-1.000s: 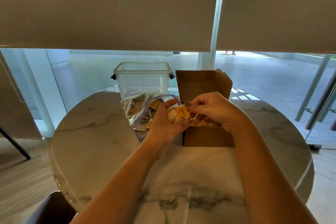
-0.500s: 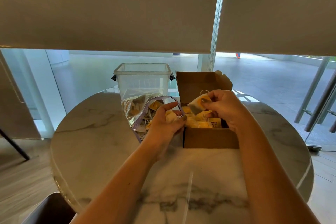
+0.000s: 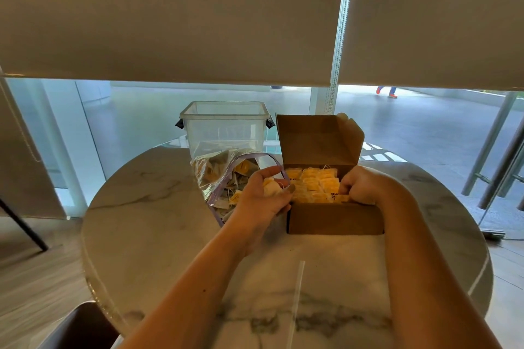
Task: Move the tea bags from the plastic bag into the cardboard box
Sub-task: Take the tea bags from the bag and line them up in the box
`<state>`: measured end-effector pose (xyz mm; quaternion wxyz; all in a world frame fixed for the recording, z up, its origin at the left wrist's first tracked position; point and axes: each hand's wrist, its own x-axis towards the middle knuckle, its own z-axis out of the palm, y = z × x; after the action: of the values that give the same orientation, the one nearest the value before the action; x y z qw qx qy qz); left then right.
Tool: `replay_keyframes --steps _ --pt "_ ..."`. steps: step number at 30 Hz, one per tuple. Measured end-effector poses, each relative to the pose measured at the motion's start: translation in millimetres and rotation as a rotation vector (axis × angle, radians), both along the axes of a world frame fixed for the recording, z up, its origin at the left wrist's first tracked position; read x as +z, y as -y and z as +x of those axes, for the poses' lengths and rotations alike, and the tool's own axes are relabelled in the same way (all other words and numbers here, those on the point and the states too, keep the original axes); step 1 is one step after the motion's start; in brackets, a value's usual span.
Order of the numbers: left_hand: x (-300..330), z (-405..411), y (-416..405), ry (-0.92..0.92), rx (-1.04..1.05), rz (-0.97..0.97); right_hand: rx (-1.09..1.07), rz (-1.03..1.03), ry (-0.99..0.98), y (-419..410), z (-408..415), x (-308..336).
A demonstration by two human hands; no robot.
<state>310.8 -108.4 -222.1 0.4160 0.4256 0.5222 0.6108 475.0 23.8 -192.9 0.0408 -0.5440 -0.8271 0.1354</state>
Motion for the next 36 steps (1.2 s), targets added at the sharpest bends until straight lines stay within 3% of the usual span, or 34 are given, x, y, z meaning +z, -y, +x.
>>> replay_keyframes --steps 3,7,9,14,18,21,25,31,33,36 --pt "2.9 1.0 1.4 0.095 -0.048 -0.023 -0.014 0.014 -0.064 -2.8 -5.7 -6.8" --pt "4.1 -0.9 2.6 0.391 -0.128 0.04 -0.082 0.024 -0.203 -7.2 -6.9 -11.8" --pt "5.1 -3.0 2.3 0.45 -0.135 0.056 -0.088 0.009 -0.229 -8.7 -4.5 -12.3" --pt "1.7 -4.3 1.0 0.216 -0.111 0.086 -0.025 0.117 -0.341 -1.6 1.2 -6.0" --pt "-1.8 -4.9 1.8 0.003 -0.073 0.077 0.119 0.234 -0.679 22.9 -10.0 10.0" --pt "-0.8 -3.1 3.0 -0.04 -0.056 0.1 0.215 0.051 -0.812 44.5 -21.5 19.8" --pt "-3.3 -4.5 3.0 -0.059 -0.018 0.15 0.309 -0.159 -0.776 56.7 -26.2 21.1" --pt "-7.4 -4.4 1.3 -0.26 0.092 0.189 0.325 -0.277 -0.794 56.5 -28.6 17.9" --pt "-7.7 -5.3 0.0 -0.234 0.092 0.165 0.295 -0.325 -0.898 55.1 -28.6 17.9" --pt "-3.4 -4.9 0.6 0.01 0.009 0.149 0.258 -0.393 -1.064 51.7 -25.3 18.9"
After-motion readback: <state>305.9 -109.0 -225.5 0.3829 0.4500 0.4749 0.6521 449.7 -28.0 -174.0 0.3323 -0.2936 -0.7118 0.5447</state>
